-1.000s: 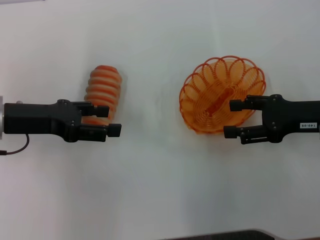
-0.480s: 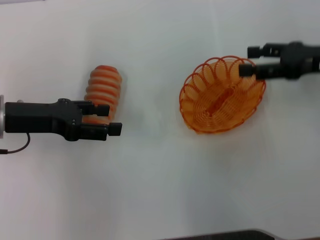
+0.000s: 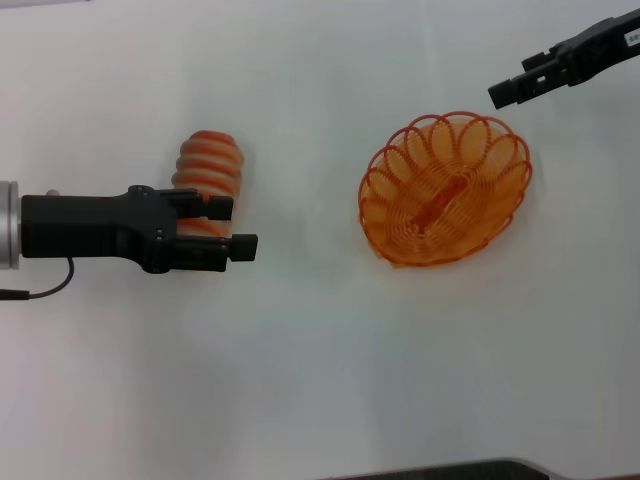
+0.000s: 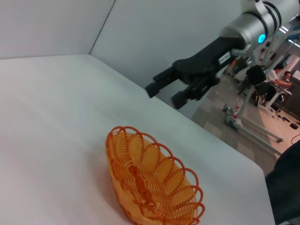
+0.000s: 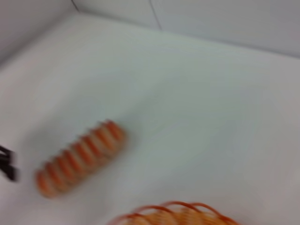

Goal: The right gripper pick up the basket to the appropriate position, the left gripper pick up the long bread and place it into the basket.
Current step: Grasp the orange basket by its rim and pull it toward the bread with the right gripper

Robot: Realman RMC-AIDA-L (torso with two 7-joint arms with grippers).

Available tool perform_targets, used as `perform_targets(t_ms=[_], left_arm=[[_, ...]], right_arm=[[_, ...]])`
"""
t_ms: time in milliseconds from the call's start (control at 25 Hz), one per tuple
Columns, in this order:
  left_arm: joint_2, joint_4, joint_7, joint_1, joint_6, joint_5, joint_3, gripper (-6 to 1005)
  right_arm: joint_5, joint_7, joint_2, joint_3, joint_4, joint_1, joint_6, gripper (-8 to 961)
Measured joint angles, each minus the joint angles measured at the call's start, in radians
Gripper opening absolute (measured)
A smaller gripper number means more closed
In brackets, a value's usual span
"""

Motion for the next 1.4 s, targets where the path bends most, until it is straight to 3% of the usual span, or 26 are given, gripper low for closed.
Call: perform_targets(t_ms=[160, 440, 760, 1120, 1320, 1400], left_arm=[[-0.001, -0.006, 0.0, -0.002, 0.002, -0.001, -0.002, 823], [0.0, -0.007, 0.0, -0.002, 0.001, -0.001, -0.006, 822], [0.0, -0.006, 0.0, -0.005, -0.005, -0.001, -0.005, 822], [-0.004, -0.009, 0.002, -0.008, -0.029, -0.002, -0.005, 821], [-0.007, -0.01, 0.003, -0.011, -0.032, -0.002, -0.005, 820], [-0.008, -0.011, 0.003, -0.013, -0.032, -0.002, -0.005, 820]], right_arm=[[-0.104, 0.062, 0.016, -0.09, 0.0, 0.031, 0.092, 912], [-0.139, 0.126, 0.028, -0.221, 0.019, 0.03, 0.192, 912], [-0.149, 0.134, 0.038, -0.257, 0.121, 0.035, 0.298, 912], [-0.148, 0.121, 0.065, -0.26, 0.195, 0.041, 0.345, 911], [-0.149, 0.13, 0.069, -0.261, 0.209, 0.041, 0.35, 739], [-0.149, 0.132, 0.069, -0.261, 0.21, 0.039, 0.351, 578]])
